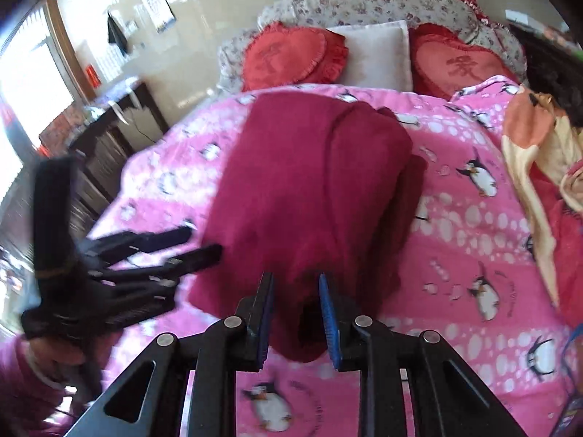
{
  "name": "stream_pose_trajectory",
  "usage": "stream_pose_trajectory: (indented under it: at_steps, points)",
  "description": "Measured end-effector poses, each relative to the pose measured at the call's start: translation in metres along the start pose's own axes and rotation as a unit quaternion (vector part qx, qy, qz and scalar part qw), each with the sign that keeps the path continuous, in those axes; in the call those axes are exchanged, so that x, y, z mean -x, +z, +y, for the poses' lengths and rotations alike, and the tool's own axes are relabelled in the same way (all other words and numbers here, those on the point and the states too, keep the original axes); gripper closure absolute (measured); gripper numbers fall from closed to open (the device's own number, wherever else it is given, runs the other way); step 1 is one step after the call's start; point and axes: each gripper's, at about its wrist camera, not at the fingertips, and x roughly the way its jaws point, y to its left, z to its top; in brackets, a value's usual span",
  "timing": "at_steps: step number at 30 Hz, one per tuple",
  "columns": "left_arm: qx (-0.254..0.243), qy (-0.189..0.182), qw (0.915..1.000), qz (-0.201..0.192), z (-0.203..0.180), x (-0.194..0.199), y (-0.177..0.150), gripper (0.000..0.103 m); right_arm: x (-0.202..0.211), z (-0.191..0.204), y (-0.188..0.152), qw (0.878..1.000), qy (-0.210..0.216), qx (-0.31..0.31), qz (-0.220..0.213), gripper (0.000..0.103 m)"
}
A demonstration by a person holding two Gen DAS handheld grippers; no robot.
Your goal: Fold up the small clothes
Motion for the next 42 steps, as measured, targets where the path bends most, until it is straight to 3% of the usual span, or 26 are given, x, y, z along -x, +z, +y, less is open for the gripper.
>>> stream_pose_trajectory:
  at_steps: [1,4,8,12,13,15,16,17,21,25,29,31,33,37,42]
  points:
    - [-0.002,-0.002,1.0000,0.001,-0.001,-0.002,0.000,0.055,-0.007,-0.007,0.000,1.000,-0.018,-0.005,0.006,0.080]
    - [-0.003,0.008,1.0000,0.002,-0.004,-0.006,0.000,0.054,-0.015,-0.021,-0.001,0.999,0.014,-0.050,0.013,0.080]
    - [0.005,0.005,1.0000,0.003,-0.003,-0.005,0.002,0.052,-0.013,-0.010,-0.003,1.000,-0.012,-0.020,0.004,0.080]
    - [0.018,-0.008,0.9998,-0.003,0.006,0.004,0.003,0.052,0.008,-0.014,0.003,0.998,0.014,-0.050,-0.020,0.080]
    - [0.028,-0.018,0.9994,-0.007,0.011,0.006,0.004,0.051,0.014,-0.018,0.006,0.997,0.014,-0.063,-0.034,0.069]
    - [0.051,-0.036,0.9980,-0.014,0.022,0.009,0.007,0.040,0.025,-0.025,0.007,0.993,0.018,-0.093,-0.071,0.032]
    - [0.068,-0.045,0.9965,-0.018,0.029,0.010,0.008,0.031,0.026,-0.030,0.007,0.990,0.026,-0.109,-0.085,0.027]
    - [0.086,-0.054,0.9945,-0.024,0.035,0.009,0.008,0.029,0.024,-0.032,0.009,0.988,0.031,-0.120,-0.087,0.025]
    - [0.134,-0.075,0.9880,-0.012,0.051,-0.004,0.013,0.028,-0.002,-0.045,0.019,0.984,0.071,-0.150,-0.059,0.025]
    - [0.132,-0.099,0.9862,0.007,0.049,-0.025,0.020,0.028,-0.034,-0.057,0.029,0.981,0.087,-0.170,-0.029,0.025]
    - [0.132,-0.116,0.9842,0.019,0.044,-0.045,0.023,0.024,-0.059,-0.065,0.030,0.969,0.152,-0.193,-0.014,0.025]
    - [0.137,-0.127,0.9821,0.022,0.043,-0.051,0.024,0.025,-0.066,-0.063,0.026,0.966,0.169,-0.198,-0.009,0.036]
    - [0.129,-0.130,0.9829,0.021,0.040,-0.050,0.026,0.034,-0.063,-0.057,0.027,0.968,0.167,-0.188,-0.016,0.050]
    - [0.095,-0.121,0.9881,0.005,0.034,-0.025,0.025,0.057,-0.039,-0.037,0.033,0.976,0.160,-0.143,-0.028,0.061]
    - [0.098,-0.124,0.9875,-0.002,0.050,0.022,0.006,0.058,-0.008,-0.006,0.033,0.976,0.187,-0.109,-0.034,0.062]
